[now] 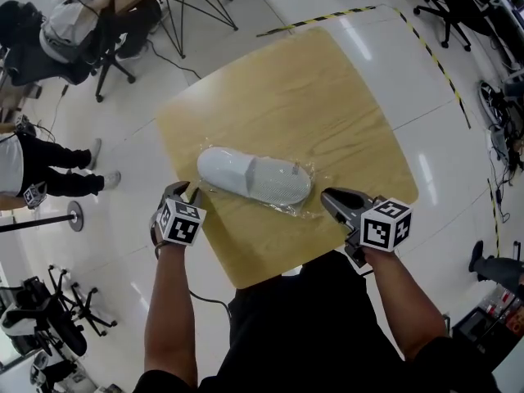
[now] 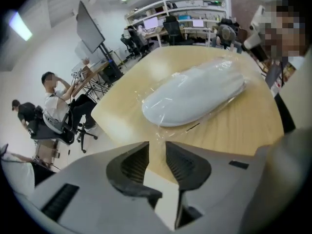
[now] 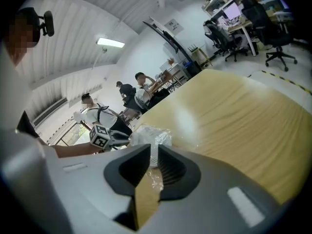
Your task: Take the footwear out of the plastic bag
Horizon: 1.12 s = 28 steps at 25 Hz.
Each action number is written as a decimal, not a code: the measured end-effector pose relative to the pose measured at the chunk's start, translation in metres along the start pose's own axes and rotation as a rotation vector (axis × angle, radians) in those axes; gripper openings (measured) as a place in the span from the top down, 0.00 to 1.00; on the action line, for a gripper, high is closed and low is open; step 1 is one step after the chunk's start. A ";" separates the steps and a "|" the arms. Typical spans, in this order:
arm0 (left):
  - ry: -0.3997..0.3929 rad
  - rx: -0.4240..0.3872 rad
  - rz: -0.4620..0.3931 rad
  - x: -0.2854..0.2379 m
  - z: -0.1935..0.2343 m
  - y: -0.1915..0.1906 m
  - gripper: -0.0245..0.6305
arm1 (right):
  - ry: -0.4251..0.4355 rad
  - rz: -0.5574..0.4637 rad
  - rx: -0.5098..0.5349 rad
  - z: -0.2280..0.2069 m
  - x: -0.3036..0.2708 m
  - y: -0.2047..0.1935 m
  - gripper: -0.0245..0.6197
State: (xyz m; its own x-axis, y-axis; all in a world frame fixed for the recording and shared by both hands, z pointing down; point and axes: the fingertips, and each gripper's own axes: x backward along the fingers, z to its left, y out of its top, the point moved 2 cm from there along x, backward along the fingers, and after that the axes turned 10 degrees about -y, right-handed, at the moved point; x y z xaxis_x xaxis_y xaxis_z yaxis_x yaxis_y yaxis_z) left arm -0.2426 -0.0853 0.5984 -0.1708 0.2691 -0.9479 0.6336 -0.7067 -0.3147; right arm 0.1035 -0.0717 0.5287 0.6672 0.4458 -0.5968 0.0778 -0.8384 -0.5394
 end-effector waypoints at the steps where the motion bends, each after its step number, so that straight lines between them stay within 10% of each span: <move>1: -0.021 0.045 -0.049 0.007 0.004 0.004 0.78 | 0.005 0.008 0.004 0.003 -0.002 -0.002 0.88; 5: -0.094 0.232 -0.345 0.053 0.016 0.040 0.75 | 0.004 0.014 0.009 0.005 -0.008 -0.001 0.86; 7: -0.138 0.201 -0.427 0.067 0.007 0.069 0.76 | -0.007 0.006 0.010 0.001 -0.010 0.006 0.86; 15: -0.326 -0.374 -0.136 0.001 -0.095 0.130 0.74 | 0.027 0.009 -0.322 -0.028 -0.032 0.014 0.73; 21: -0.326 -0.353 -0.109 -0.018 -0.107 0.126 0.75 | 0.037 0.079 -0.521 -0.032 -0.059 0.003 0.67; 25: -0.331 -0.295 -0.156 -0.019 -0.106 0.127 0.76 | 0.078 0.078 -0.554 -0.033 -0.059 0.002 0.96; 28: -0.343 -0.274 -0.173 -0.020 -0.105 0.127 0.76 | 0.242 0.011 -0.669 -0.028 -0.050 0.009 0.96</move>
State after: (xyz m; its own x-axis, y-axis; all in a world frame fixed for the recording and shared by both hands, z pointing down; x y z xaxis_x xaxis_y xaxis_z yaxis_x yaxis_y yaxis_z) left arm -0.0798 -0.1119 0.5826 -0.5016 0.1027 -0.8590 0.7420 -0.4593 -0.4883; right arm 0.0912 -0.1103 0.5702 0.8101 0.4194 -0.4096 0.4568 -0.8895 -0.0073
